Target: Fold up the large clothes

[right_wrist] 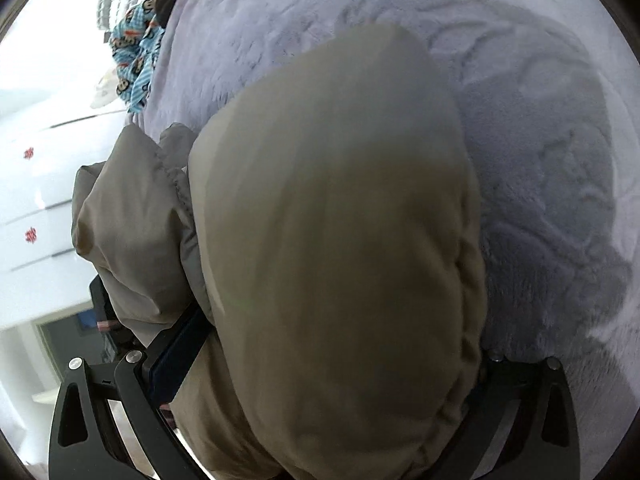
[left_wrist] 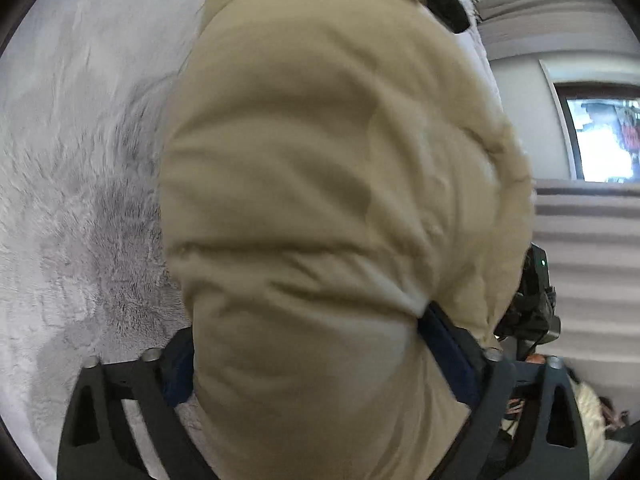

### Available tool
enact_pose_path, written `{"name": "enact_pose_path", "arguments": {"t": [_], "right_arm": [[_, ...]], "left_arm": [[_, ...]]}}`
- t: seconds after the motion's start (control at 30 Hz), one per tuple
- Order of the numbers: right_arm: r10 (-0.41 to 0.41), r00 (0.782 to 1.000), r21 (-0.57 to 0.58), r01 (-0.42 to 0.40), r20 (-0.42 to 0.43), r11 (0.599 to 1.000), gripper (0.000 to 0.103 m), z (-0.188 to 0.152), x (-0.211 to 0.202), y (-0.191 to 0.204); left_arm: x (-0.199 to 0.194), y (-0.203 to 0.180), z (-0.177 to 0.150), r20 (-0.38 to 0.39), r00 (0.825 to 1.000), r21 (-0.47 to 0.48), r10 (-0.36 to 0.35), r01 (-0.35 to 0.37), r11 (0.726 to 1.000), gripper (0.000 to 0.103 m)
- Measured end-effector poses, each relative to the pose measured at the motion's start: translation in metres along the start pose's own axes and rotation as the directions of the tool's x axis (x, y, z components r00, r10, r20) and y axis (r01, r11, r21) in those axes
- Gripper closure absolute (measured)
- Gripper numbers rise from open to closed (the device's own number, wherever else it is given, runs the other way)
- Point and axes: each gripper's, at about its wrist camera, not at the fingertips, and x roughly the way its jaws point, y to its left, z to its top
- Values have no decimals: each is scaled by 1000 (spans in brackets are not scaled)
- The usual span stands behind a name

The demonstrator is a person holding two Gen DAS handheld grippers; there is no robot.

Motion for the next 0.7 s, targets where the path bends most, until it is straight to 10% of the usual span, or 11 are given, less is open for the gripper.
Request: {"name": "enact_pose_path", "arguments": {"t": [0.23,0.7], "right_arm": [[71,997,-12,-71,16,997,46,-11,-8,32],[134,982,-200,-106,131,974,47,-13,90,220]], "left_arm": [[-43,-21,-2,73,996,85,-51,45,995,32],[-210,85,89,237,971,169,-29,-12,986,32]]}}
